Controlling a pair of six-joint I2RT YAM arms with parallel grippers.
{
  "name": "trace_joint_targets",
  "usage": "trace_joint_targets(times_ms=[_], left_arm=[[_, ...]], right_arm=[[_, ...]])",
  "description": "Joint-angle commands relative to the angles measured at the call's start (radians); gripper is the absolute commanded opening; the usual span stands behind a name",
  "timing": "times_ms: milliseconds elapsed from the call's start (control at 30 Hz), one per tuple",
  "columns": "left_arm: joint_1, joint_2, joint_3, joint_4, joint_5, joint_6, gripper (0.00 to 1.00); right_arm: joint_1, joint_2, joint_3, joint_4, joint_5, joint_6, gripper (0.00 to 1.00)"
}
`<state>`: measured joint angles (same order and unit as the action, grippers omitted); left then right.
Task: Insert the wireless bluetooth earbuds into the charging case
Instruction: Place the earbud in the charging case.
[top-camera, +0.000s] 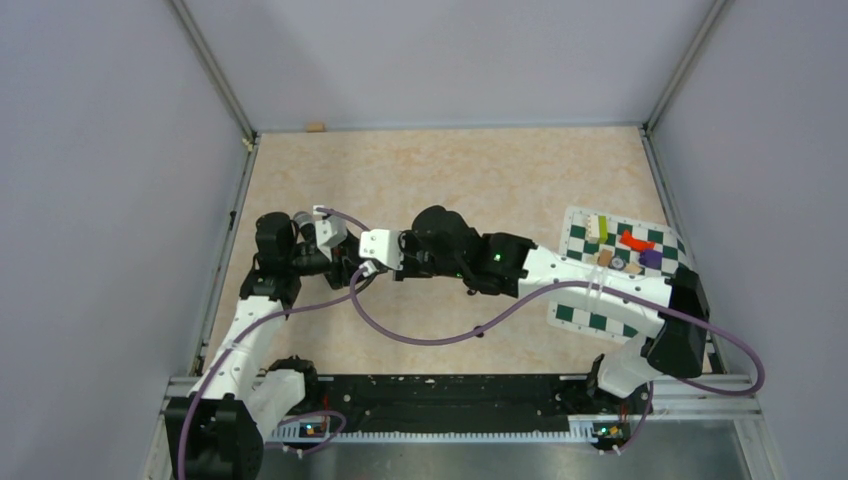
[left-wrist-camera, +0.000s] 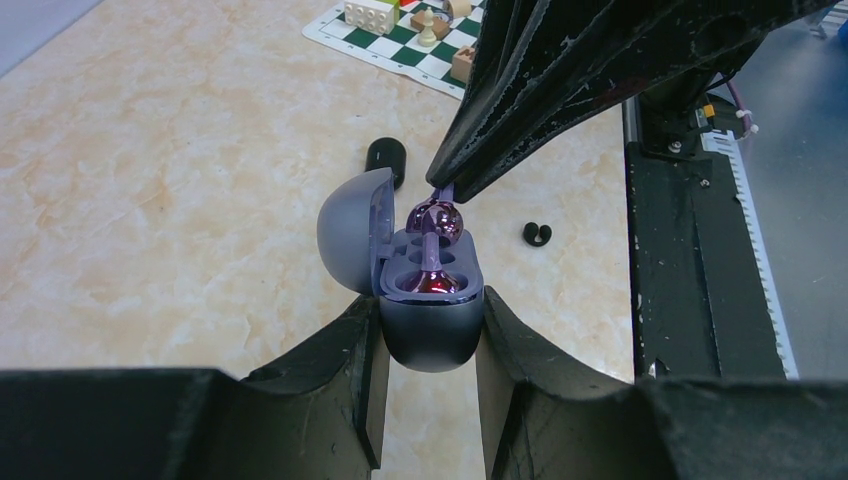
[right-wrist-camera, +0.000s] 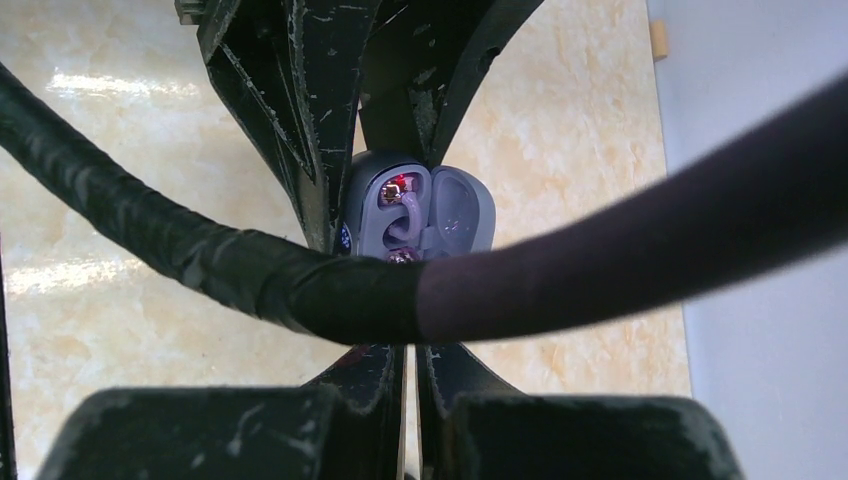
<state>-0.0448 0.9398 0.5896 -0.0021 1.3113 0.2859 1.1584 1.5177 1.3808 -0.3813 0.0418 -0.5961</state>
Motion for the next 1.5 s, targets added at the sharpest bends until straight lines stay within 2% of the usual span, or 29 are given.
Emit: trace_joint_targets(times_ms=[0, 867, 1467], left_arm=[[-0.004, -0.022, 0.004, 0.053, 0.031, 0.003, 0.0], [-0.003, -0.022, 0.004, 0.053, 0.03, 0.002, 0.0], [-0.003, -0.016, 0.007, 0.053, 0.033, 0.002, 0.0]], right_arm=[[0.018, 0.02, -0.008, -0.01, 0.015, -0.007, 0.01], [0.019, -0.003, -0.007, -0.033, 0.052, -0.035, 0.06], [0.019, -0.038, 0.034, -0.036, 0.023, 0.024, 0.28]])
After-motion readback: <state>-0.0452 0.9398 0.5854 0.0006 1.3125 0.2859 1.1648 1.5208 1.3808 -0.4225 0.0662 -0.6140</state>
